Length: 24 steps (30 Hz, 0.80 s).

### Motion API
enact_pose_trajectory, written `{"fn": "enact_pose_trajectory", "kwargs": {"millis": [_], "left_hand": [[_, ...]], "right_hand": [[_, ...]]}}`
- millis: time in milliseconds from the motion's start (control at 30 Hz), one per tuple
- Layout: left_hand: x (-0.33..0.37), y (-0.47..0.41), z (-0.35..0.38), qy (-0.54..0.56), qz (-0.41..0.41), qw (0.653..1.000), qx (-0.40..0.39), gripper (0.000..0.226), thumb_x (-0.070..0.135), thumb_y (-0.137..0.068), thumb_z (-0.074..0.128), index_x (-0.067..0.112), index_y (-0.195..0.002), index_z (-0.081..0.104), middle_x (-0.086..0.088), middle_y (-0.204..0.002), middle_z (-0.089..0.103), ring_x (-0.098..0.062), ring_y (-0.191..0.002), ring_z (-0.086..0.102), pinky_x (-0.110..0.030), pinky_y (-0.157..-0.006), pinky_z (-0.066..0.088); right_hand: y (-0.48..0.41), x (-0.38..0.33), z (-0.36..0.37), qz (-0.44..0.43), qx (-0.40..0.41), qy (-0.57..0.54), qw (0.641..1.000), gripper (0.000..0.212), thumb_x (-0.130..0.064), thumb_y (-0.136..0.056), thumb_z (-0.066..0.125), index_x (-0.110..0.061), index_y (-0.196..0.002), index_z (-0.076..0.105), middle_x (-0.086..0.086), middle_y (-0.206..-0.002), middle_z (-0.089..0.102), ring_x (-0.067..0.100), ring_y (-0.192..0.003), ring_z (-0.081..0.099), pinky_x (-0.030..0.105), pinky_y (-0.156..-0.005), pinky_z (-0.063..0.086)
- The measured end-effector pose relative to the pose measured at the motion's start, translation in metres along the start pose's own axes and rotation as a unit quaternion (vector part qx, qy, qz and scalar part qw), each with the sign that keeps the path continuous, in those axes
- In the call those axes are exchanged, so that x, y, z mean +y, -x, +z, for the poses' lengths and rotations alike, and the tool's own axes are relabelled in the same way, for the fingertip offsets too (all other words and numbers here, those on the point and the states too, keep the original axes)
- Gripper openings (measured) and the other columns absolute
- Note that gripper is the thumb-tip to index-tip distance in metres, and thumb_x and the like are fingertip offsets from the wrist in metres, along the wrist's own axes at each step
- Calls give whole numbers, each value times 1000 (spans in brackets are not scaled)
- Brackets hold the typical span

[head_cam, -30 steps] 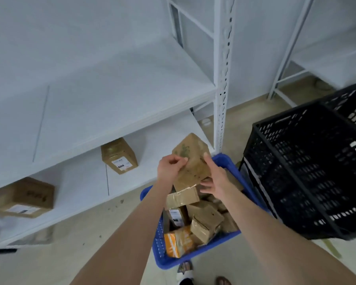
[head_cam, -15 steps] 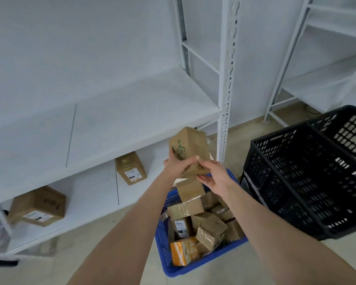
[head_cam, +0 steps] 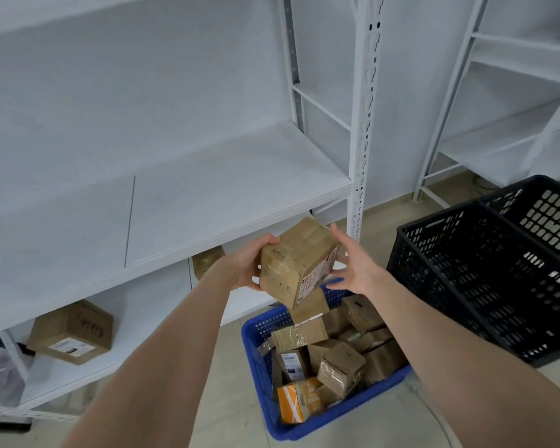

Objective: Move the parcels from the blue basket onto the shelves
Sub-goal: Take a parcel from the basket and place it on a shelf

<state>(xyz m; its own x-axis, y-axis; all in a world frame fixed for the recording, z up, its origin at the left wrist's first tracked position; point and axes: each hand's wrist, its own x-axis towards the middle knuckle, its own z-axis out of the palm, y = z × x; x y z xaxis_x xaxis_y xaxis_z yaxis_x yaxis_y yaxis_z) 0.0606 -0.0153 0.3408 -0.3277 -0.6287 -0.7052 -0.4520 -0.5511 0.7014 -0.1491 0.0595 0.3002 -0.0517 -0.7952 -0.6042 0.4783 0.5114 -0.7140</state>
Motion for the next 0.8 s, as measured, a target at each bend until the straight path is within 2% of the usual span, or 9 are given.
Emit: {"fn": "enact_pose_trajectory", "kwargs": {"millis": [100, 167, 267, 367, 467, 567, 633, 700, 800], "left_hand": [[4, 3, -3, -2, -6, 1000, -20, 61, 56, -70, 58, 21, -120, 58, -10, -117, 60, -29, -113, 55, -47, -93, 46], [7, 5, -4, -1, -11, 1000, -22, 63, 58, -66, 58, 23, -119, 58, -11, -116, 60, -30, -112, 55, -49, -95, 44], [7, 6, 0, 32, 15, 999, 37, 68, 68, -73, 57, 22, -123, 53, -10, -126, 55, -30, -116, 52, -52, -99, 42], [6, 11, 5, 42, 98, 990, 94, 79, 76, -76, 50, 25, -136, 43, -4, -141, 45, -29, -129, 43, -54, -106, 35], [7, 17, 10, 8, 139, 988, 67, 101, 68, -66, 59, 25, -150, 23, -3, -152, 31, -27, -139, 31, -56, -110, 29], [13, 19, 22, -24, 161, 986, 45, 113, 46, -68, 73, 27, -152, 1, -2, -156, 22, -27, -140, 28, -55, -109, 30], [22, 16, 29, -15, 192, 979, 74, 108, 28, -75, 78, 27, -152, 2, 1, -154, 25, -25, -136, 35, -51, -107, 35], [34, 15, 31, -2, 217, 970, 109, 101, 23, -75, 80, 27, -151, 13, 0, -147, 36, -22, -126, 45, -44, -102, 40], [55, 15, 27, 15, 226, 964, 141, 85, 28, -76, 78, 24, -146, 29, -6, -134, 51, -21, -113, 54, -35, -90, 43]], "right_hand": [[0, 6, 1, 25, -3, 5, 1000, 85, -69, -68, 68, -31, -138, 40, 9, -141, 45, 38, -123, 49, 61, -100, 40], [2, 9, 4, 36, -5, -11, 999, 90, -69, -64, 71, -27, -138, 41, 10, -133, 51, 36, -116, 53, 55, -90, 49], [6, 9, 8, 55, 21, -69, 996, 70, -63, -71, 70, -17, -120, 51, 18, -117, 58, 36, -106, 57, 45, -75, 54], [9, 7, 13, 74, 27, -125, 989, 69, -69, -79, 56, -9, -111, 58, 22, -112, 62, 38, -105, 57, 48, -82, 52], [8, 3, 14, 82, 43, -182, 979, 68, -69, -85, 45, -8, -111, 59, 24, -114, 59, 42, -106, 54, 54, -81, 53], [6, -2, 13, 110, 51, -235, 964, 70, -70, -86, 43, -8, -115, 57, 26, -121, 52, 50, -112, 48, 61, -80, 53], [4, -4, 13, 112, 38, -212, 970, 70, -71, -89, 37, -10, -119, 54, 25, -124, 50, 54, -119, 45, 67, -87, 47], [4, -5, 13, 82, 47, -116, 989, 67, -68, -93, 30, -11, -117, 54, 21, -123, 55, 47, -119, 51, 62, -99, 42], [8, -13, 12, -4, 78, -89, 993, 43, -51, -98, 44, -11, -108, 57, 14, -111, 67, 31, -101, 64, 46, -91, 54]]}}
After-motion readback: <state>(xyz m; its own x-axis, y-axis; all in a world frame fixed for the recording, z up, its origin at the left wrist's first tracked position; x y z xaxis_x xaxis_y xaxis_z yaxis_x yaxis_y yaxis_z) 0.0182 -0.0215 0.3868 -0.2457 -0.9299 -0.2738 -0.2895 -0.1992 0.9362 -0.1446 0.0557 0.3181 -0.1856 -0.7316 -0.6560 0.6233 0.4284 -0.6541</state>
